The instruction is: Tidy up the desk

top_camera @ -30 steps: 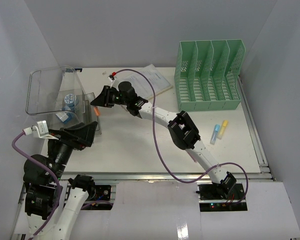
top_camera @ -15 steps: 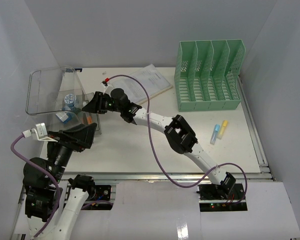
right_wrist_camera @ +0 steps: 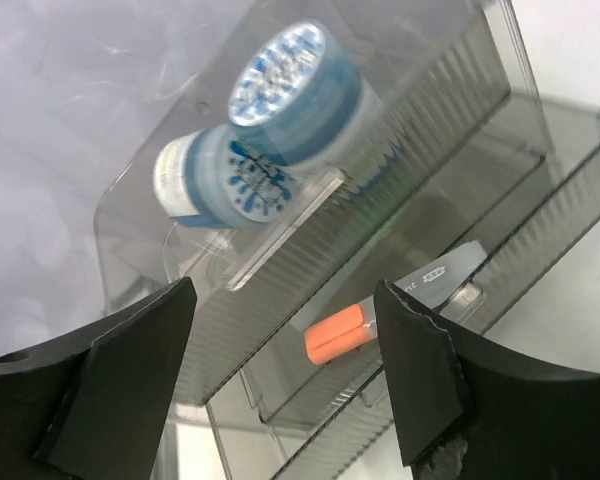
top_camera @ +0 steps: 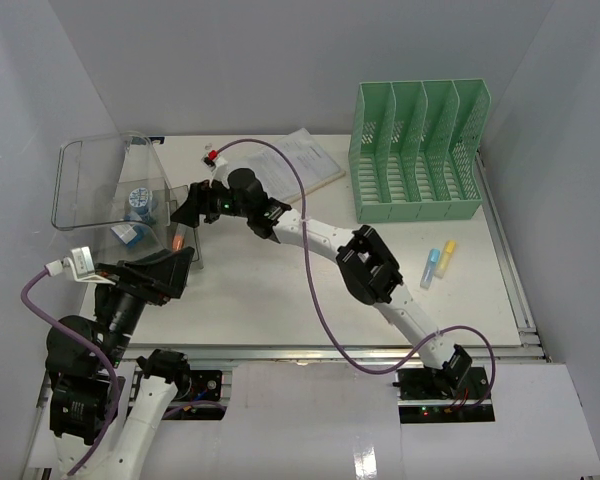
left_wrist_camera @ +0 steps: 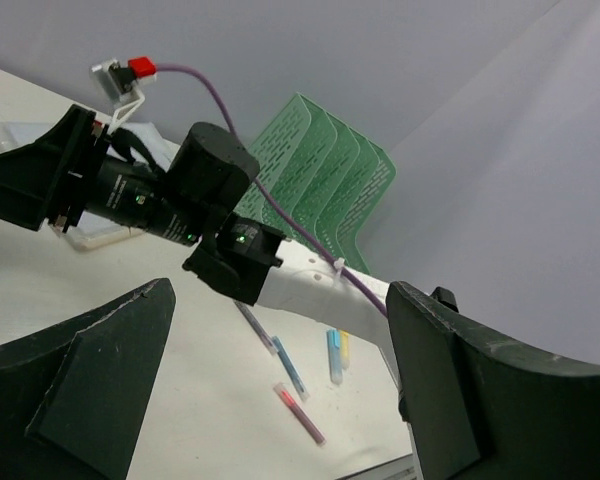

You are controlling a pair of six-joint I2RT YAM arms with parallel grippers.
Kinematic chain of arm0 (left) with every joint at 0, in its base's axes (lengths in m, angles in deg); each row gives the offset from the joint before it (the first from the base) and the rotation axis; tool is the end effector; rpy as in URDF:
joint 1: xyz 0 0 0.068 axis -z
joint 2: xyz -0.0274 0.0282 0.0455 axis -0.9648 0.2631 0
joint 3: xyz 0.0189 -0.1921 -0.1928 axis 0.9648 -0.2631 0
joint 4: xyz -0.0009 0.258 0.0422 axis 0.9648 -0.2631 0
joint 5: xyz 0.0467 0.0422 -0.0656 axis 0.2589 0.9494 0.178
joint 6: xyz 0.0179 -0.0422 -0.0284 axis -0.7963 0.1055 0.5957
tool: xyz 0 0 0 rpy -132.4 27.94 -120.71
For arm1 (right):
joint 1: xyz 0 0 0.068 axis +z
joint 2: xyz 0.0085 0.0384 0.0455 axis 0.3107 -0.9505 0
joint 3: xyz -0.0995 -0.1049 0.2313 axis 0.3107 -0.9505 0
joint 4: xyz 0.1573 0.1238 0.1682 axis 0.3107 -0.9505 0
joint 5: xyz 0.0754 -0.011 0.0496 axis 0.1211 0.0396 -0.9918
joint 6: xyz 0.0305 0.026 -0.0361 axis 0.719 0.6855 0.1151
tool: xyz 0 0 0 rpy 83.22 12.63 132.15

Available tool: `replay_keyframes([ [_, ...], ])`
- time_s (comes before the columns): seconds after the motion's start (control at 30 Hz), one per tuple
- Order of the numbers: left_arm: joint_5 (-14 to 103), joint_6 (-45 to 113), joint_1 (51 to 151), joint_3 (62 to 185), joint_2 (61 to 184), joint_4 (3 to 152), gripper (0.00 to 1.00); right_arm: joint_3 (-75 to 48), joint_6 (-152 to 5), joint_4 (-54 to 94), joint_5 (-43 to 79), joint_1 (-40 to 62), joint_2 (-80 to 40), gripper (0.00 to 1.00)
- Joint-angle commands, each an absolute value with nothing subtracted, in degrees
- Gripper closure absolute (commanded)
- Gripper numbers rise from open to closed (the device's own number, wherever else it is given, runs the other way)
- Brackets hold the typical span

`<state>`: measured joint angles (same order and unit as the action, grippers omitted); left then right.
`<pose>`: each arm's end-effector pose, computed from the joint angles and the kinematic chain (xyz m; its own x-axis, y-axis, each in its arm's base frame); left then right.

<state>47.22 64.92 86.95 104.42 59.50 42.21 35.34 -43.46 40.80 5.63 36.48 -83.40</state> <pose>0.0160 -0.0071 0.3906 -0.1102 -0.6581 -0.7449 0.3097 0.6894 -0.6549 0.3341 0.4906 0.2391 -0.5785 0.1633 -0.7991 -0.7695 0.2156 0.6012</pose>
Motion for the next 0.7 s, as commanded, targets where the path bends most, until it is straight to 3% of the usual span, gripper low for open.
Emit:
replay_keyframes([
  [0.0, 44.11, 65.95, 86.88, 105.63, 59.48, 41.68, 0.02, 33.36, -64.12, 39.14, -4.40, 33.91, -69.25, 0.14],
  [0.07, 42.43, 65.47, 86.88, 104.78, 59.42, 41.61, 0.02, 25.76, -69.62, 37.65, -15.03, 30.78, -63.16, 0.04],
  [0.2, 38.86, 65.07, 86.88, 100.80, 58.29, 41.52, 0.02, 7.97, -83.00, 24.38, -20.90, 23.41, -49.73, 0.10],
  [0.37, 34.58, 66.85, 86.88, 94.45, 54.23, 42.50, 0.02, -9.28, -100.82, 1.71, -5.63, 11.25, -31.78, 0.10],
  [0.57, 31.03, 67.45, 86.88, 90.12, 50.65, 43.06, 0.02, -25.76, -95.82, -2.52, -1.80, -14.69, -16.13, 0.10],
  [0.67, 29.81, 66.66, 86.88, 90.01, 50.56, 42.98, 0.02, -29.52, -94.56, -4.57, 9.00, -19.60, -12.74, 0.10],
])
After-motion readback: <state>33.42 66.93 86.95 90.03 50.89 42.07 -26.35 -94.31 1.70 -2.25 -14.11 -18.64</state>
